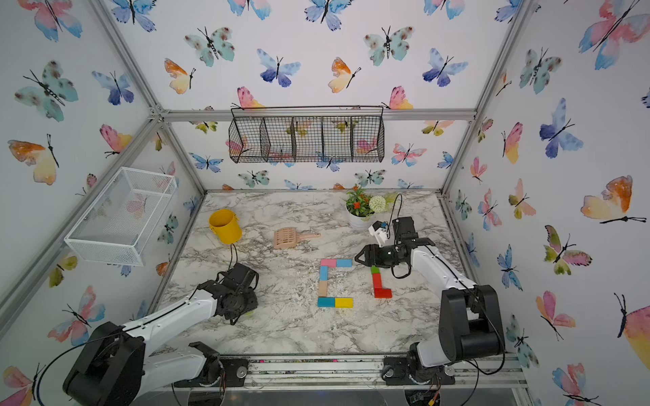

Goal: Assemble the letter c with building blocks
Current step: Pick up the building block from the center of the board.

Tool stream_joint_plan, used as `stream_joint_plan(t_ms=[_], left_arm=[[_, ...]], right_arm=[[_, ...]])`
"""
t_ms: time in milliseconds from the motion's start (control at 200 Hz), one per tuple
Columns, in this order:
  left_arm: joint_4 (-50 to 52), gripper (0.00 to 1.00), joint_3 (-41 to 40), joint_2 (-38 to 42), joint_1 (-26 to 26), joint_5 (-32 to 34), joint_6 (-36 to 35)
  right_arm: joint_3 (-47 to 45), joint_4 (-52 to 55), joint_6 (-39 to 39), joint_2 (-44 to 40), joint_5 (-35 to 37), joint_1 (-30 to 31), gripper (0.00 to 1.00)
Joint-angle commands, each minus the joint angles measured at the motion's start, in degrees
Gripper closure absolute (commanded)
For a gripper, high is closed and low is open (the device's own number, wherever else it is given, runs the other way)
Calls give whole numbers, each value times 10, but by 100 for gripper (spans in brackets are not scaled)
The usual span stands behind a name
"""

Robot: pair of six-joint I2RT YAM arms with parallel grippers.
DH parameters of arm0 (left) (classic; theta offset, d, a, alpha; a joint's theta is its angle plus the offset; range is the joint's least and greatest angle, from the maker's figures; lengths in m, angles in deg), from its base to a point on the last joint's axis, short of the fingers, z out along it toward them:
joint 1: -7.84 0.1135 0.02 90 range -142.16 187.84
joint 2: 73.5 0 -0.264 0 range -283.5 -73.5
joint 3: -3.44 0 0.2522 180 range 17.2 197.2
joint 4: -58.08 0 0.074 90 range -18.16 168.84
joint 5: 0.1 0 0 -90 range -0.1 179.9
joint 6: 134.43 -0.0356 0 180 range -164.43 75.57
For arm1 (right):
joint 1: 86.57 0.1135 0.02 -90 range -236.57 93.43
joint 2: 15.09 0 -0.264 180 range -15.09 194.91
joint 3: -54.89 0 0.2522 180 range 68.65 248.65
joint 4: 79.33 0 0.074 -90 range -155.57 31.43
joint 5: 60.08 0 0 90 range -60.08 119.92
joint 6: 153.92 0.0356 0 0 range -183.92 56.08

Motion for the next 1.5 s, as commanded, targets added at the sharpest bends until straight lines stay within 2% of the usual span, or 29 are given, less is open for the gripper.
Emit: stream_joint_plan(t_ms=[0, 155, 255, 345, 420, 581, 1021, 1131, 1281, 1386, 1492], left_arm=[[-10, 66, -18, 1, -1, -18, -1], [-9, 74, -9, 9, -2, -12, -6], [3, 75, 14, 17, -2, -9, -15], [13, 76, 41, 30, -1, -10, -31], [15, 82, 59, 44, -1, -8, -46], [16, 82, 92, 66, -2, -14, -99], [2, 86, 253, 58, -19, -130, -342], [-21, 87, 259, 65, -20, -162, -378], [-56, 87, 267, 64, -26, -213, -410], [-80, 87, 281, 49, -41, -229, -440], [-98, 87, 306, 23, -53, -253, -470]], right_arm=[[4, -8, 7, -12, -19, 3, 38], [-5, -15, 14, -11, -35, 3, 38], [-15, -28, 21, -11, -60, 3, 38], [-21, -43, 34, -7, -91, 4, 39], [-13, -35, 36, -2, -104, 4, 39], [3, -31, 37, -6, -138, 3, 39], [35, -11, 28, -10, -227, 3, 39], [44, -8, 32, -15, -241, 3, 39], [66, 24, 30, -9, -220, 3, 39], [81, 53, 20, -2, -207, 3, 38], [71, 29, 47, -11, -205, 3, 38]])
